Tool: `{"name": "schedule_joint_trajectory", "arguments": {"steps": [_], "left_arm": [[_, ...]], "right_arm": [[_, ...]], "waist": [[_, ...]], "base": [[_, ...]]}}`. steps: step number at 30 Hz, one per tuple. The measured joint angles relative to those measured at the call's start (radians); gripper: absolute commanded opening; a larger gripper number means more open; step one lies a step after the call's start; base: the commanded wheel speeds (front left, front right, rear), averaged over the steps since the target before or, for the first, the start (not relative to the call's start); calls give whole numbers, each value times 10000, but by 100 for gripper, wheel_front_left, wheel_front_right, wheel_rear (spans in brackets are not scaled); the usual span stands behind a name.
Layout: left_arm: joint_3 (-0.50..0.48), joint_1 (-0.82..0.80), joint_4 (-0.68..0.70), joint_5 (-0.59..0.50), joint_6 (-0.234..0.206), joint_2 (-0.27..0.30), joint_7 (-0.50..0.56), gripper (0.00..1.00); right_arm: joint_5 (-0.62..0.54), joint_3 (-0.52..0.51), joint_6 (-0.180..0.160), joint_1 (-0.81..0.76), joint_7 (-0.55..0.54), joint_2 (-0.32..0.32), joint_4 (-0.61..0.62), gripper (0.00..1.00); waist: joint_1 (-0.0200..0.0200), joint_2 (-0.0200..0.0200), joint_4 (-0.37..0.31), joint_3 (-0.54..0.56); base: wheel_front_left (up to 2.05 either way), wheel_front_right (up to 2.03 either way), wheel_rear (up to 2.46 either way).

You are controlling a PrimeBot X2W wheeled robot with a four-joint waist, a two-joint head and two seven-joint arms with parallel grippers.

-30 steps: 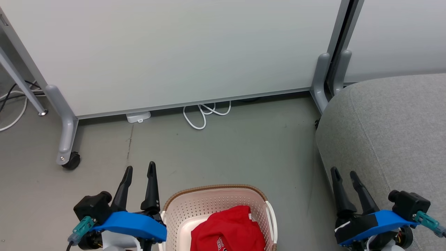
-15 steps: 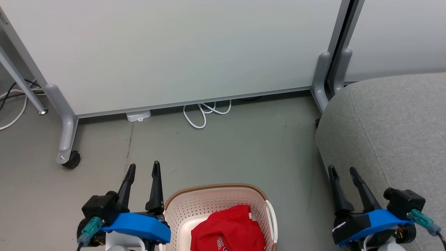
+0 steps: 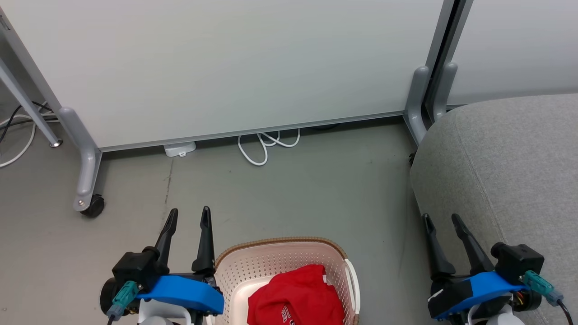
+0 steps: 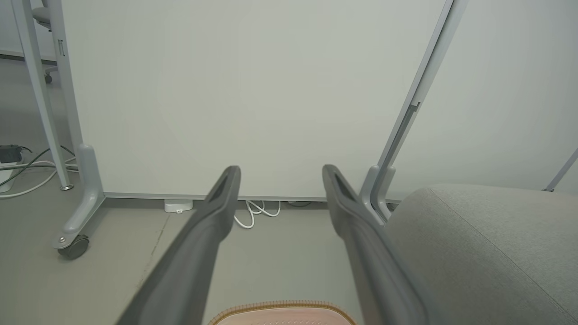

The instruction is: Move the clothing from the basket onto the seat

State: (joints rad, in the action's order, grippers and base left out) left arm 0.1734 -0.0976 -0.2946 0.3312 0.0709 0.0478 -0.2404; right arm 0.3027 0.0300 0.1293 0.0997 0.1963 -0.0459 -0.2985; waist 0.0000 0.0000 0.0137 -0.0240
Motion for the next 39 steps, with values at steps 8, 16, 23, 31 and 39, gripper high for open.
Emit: {"name": "schedule_joint_trajectory", "arguments": {"steps": [8, 16, 23, 31, 39], "left_arm": [[86, -30, -10, -372, -15, 6, -140, 100], [157, -53, -36, -612, -44, 10, -217, 100], [148, -58, -40, -610, -40, 10, -217, 100], [121, -63, -109, -610, -33, 12, -226, 100], [115, -494, -681, -798, 107, 25, -226, 100]], "right_arm": [[-454, 61, 0, 9, 161, -4, 6, 100], [-727, 94, 12, 23, 221, -8, -2, 100], [-715, 105, 12, 39, 222, -8, -8, 100], [-652, 192, 12, 169, 255, -10, 56, 100], [-637, 472, 12, 692, 318, -12, 295, 100]], "waist": [[0, 0, 21, -8], [0, 0, 26, -20], [0, 0, 31, -42], [0, 0, -26, -259], [0, 0, -209, -1047]], "base": [[0, 0, 0], [0, 0, 0], [0, 0, 0], [0, 0, 0], [0, 0, 0]]}}
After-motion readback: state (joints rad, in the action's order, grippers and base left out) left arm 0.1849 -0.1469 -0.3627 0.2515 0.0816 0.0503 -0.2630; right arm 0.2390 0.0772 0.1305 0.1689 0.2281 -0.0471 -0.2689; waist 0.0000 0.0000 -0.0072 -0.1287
